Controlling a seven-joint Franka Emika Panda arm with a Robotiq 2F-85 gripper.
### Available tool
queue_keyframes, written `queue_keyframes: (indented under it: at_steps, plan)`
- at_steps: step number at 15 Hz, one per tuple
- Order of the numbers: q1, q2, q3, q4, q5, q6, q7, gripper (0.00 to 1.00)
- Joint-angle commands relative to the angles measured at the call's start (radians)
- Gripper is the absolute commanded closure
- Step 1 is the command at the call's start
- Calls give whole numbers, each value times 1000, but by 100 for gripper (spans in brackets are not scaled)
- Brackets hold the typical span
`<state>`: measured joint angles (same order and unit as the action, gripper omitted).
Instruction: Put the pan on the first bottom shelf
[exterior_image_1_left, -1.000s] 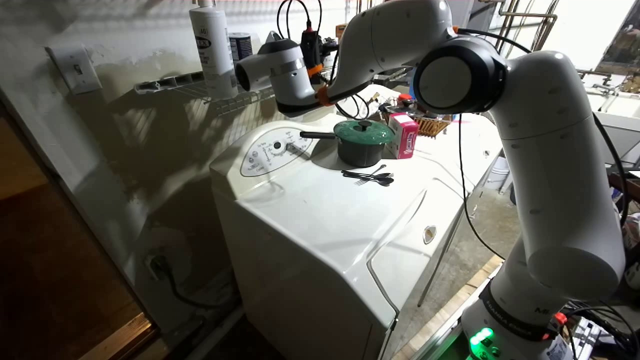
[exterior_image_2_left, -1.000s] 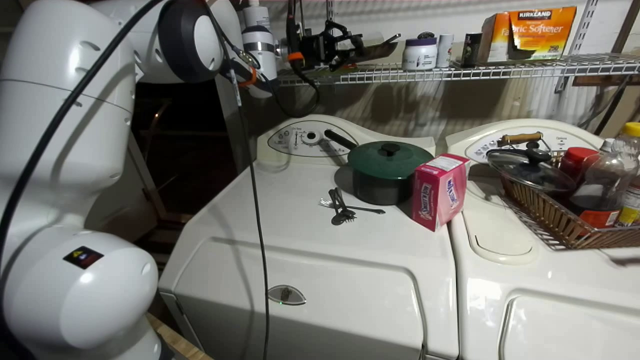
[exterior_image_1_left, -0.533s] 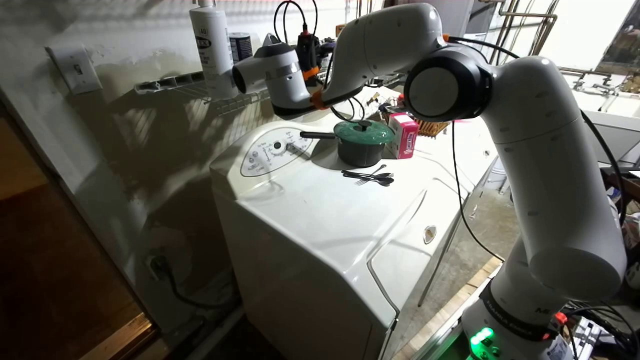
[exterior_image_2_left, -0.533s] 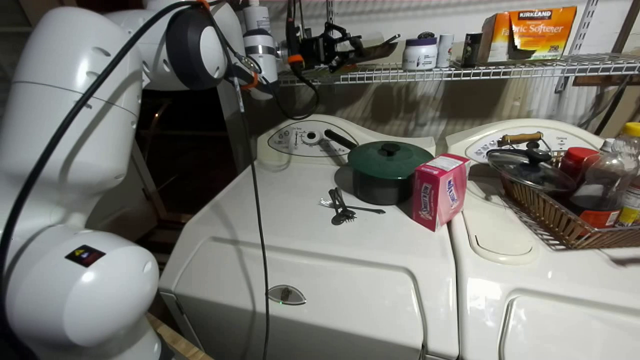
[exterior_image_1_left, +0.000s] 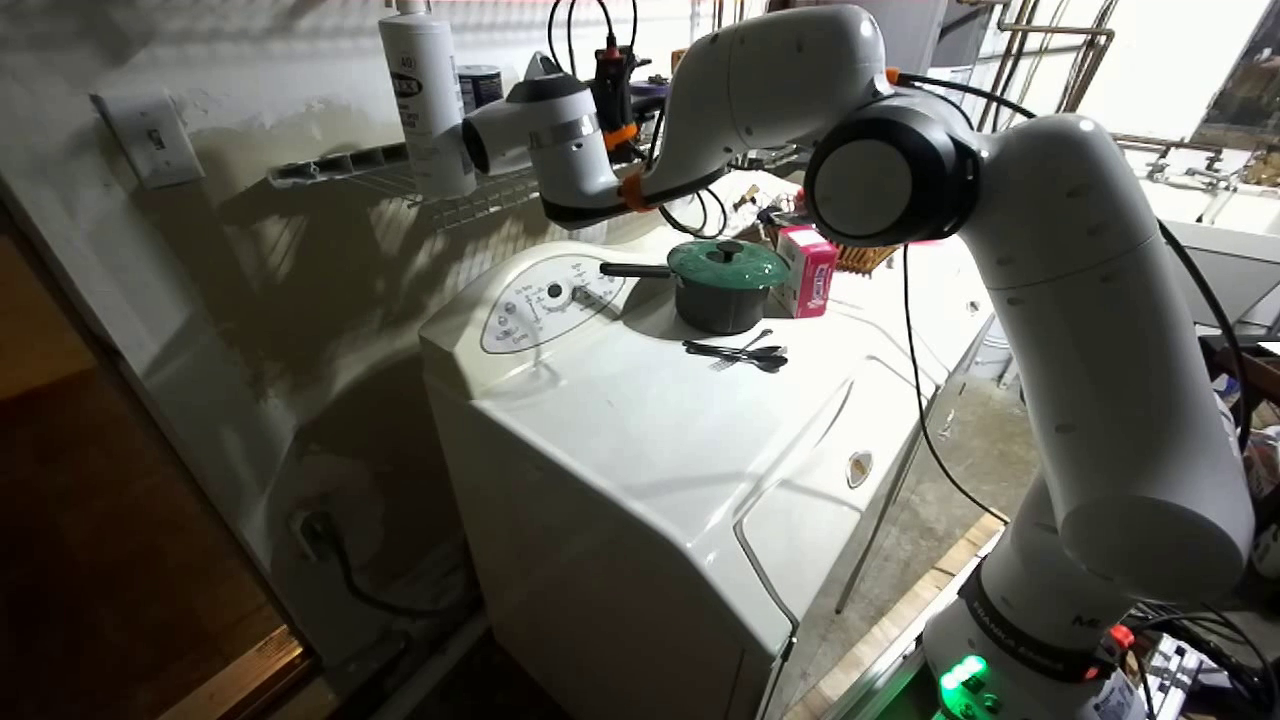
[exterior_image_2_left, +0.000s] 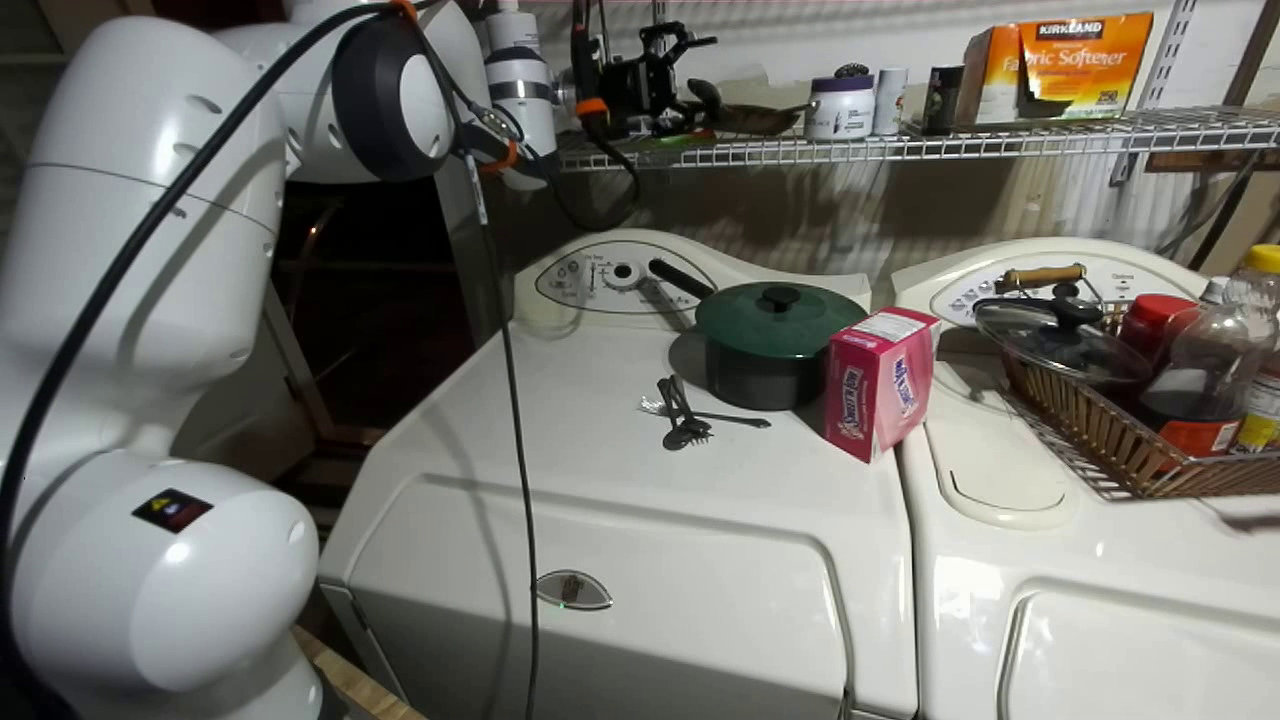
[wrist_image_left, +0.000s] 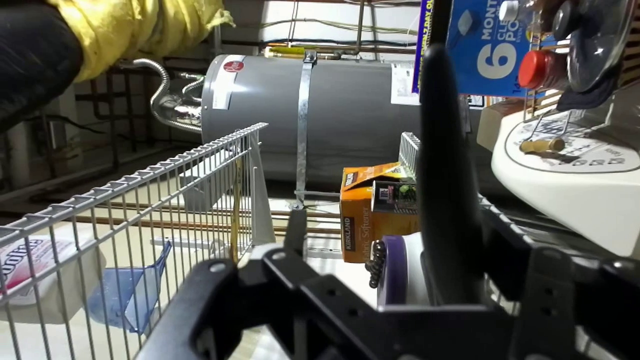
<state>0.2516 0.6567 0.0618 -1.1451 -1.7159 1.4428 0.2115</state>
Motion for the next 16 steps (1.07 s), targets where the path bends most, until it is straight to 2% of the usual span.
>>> queue_keyframes:
  at_steps: [1, 16]
  plan:
    - [25, 10, -14, 37, -12, -9, -31, 0]
    - [39, -99, 71, -98, 95, 165, 9, 0]
